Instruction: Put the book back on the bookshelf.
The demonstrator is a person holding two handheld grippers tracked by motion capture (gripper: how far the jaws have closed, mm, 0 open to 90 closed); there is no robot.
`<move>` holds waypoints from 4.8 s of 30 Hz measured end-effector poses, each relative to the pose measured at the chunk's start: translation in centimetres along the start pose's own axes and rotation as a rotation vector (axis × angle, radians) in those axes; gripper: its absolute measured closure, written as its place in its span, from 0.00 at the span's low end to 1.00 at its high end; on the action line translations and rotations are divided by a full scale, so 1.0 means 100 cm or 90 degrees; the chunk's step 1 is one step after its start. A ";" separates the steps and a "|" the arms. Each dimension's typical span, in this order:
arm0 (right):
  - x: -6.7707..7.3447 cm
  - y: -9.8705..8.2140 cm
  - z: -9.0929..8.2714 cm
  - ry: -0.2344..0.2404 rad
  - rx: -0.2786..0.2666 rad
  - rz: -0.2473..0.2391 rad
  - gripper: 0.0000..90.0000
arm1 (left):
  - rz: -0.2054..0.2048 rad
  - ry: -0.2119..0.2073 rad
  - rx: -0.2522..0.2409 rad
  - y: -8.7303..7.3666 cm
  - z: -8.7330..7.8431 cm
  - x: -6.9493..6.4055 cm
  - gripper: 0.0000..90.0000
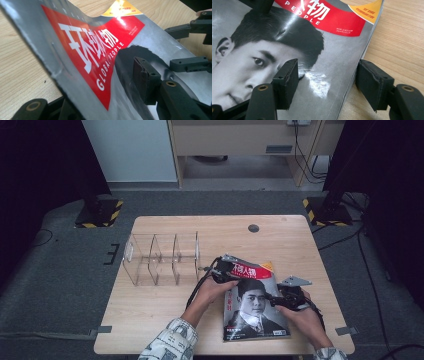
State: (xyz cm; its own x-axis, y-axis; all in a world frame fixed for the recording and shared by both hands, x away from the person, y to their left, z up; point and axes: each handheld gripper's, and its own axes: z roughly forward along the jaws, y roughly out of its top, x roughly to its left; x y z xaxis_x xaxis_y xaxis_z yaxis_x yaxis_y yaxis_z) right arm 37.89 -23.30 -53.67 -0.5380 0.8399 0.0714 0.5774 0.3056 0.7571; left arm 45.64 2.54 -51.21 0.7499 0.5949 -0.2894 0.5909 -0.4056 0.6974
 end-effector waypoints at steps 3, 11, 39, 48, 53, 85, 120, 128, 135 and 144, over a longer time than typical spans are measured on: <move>0.000 0.000 0.000 0.000 0.000 -0.001 0.39 | -0.004 -0.004 0.000 0.000 0.001 0.000 0.64; 0.001 0.000 0.000 0.003 -0.005 -0.018 0.43 | -0.010 -0.017 -0.005 0.001 0.002 0.000 0.70; -0.020 -0.003 -0.019 -0.036 -0.032 0.041 0.48 | -0.008 -0.021 -0.026 0.018 -0.014 -0.020 0.92; -0.031 -0.009 -0.019 -0.097 -0.012 0.073 0.45 | 0.011 -0.014 -0.048 0.034 -0.028 -0.027 0.94; -0.033 -0.012 -0.018 -0.114 -0.006 0.077 0.40 | 0.021 -0.012 -0.067 0.043 -0.037 -0.031 0.95; -0.030 -0.010 -0.014 -0.137 0.009 0.063 0.33 | 0.030 0.009 -0.187 0.079 -0.108 -0.027 0.96; -0.029 -0.010 -0.014 -0.126 0.008 0.056 0.33 | 0.051 0.052 -0.250 0.088 -0.166 -0.033 0.96; -0.029 -0.010 -0.014 -0.125 0.008 0.056 0.33 | 0.052 0.049 -0.253 0.084 -0.169 -0.034 0.96; -0.029 -0.010 -0.014 -0.125 0.009 0.054 0.34 | 0.048 0.045 -0.259 0.077 -0.173 -0.033 0.96; -0.029 -0.010 -0.014 -0.125 0.008 0.054 0.34 | 0.040 0.035 -0.266 0.065 -0.185 -0.031 0.96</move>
State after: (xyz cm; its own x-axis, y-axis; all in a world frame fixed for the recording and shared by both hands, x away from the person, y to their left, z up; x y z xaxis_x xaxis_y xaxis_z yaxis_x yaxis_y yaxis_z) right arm 38.04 -26.63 -53.72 -0.3582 0.9336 0.0064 0.6241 0.2343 0.7453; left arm 41.62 10.89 -33.70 0.7568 0.6191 -0.2096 0.3640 -0.1329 0.9218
